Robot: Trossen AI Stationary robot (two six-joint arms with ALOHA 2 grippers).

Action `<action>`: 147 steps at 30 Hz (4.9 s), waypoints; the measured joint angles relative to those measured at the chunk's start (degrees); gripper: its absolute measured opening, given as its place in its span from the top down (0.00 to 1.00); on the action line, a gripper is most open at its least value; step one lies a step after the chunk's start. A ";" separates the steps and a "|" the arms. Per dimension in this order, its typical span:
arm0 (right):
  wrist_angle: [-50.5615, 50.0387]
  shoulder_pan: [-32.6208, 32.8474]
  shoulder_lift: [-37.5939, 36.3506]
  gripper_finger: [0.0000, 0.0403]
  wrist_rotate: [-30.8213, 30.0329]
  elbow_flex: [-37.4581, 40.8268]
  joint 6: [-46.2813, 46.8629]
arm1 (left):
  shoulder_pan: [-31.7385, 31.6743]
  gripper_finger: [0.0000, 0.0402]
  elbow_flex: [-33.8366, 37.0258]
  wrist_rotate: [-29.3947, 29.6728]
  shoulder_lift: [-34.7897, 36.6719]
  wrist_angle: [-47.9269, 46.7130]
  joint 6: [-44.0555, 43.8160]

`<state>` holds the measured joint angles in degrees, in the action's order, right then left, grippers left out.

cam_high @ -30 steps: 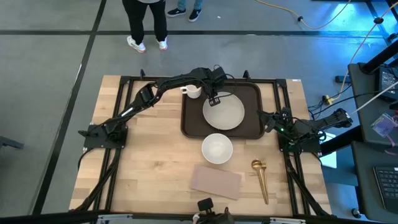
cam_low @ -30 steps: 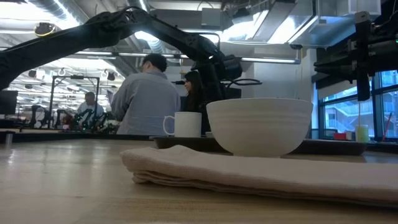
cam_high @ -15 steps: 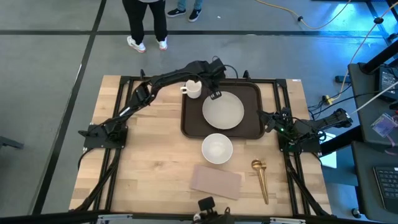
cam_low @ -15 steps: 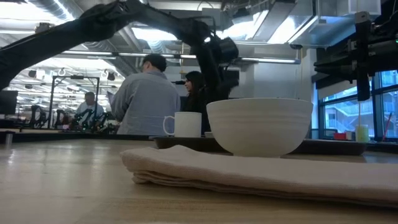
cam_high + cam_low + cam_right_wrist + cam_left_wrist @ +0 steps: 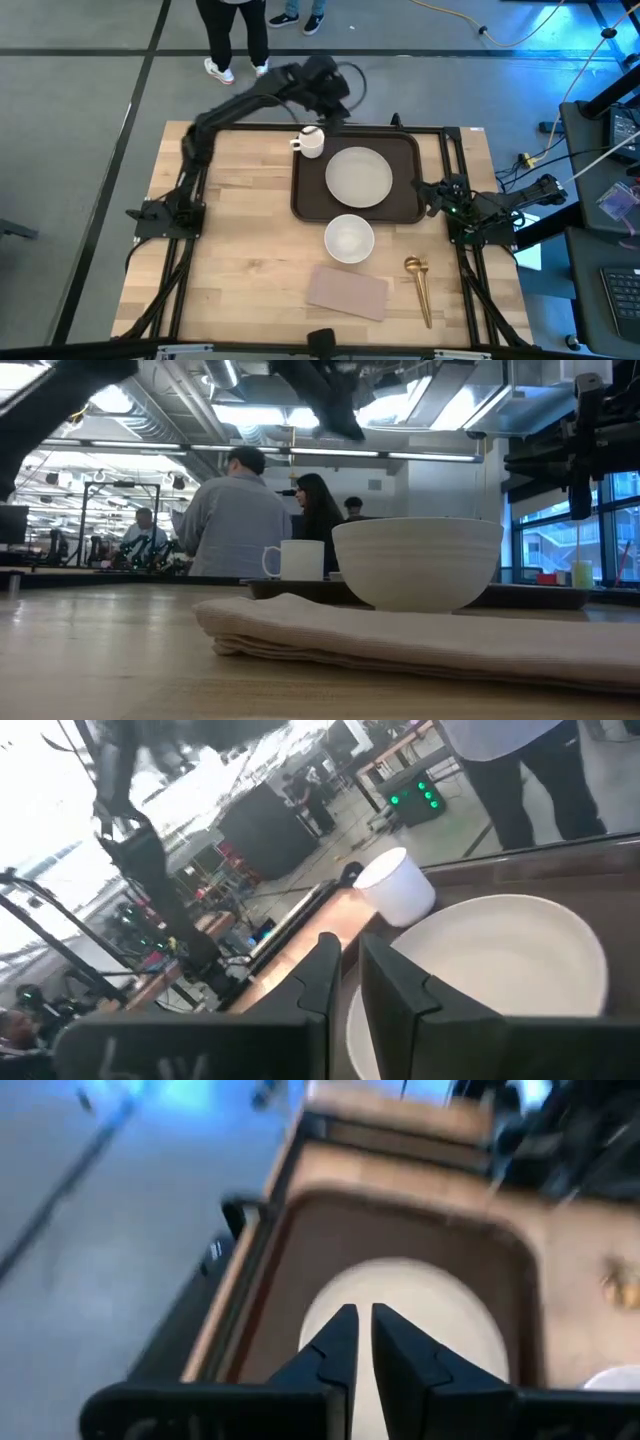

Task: Set up tray
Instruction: Put the gray plate to the bottom right of the white mug on the black serving tray, then put the white bowl on the gray plate on the black serving tray

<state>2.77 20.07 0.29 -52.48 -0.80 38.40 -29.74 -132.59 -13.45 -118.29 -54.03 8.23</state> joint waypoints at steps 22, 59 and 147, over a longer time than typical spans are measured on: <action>-43.42 -17.37 37.52 0.99 14.43 -36.98 19.64 | 3.34 0.99 70.44 -4.01 50.53 61.43 -18.12; -23.74 -54.42 86.05 0.99 40.96 -39.28 -2.23 | 6.41 0.99 93.37 9.48 64.34 73.53 -25.90; -49.64 -16.39 96.74 0.54 51.37 -64.54 7.78 | 6.39 0.83 93.37 9.35 64.30 64.01 -23.94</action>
<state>-46.87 3.68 97.04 -1.11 -65.34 46.17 -23.35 -39.22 -4.10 -54.00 9.98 -15.71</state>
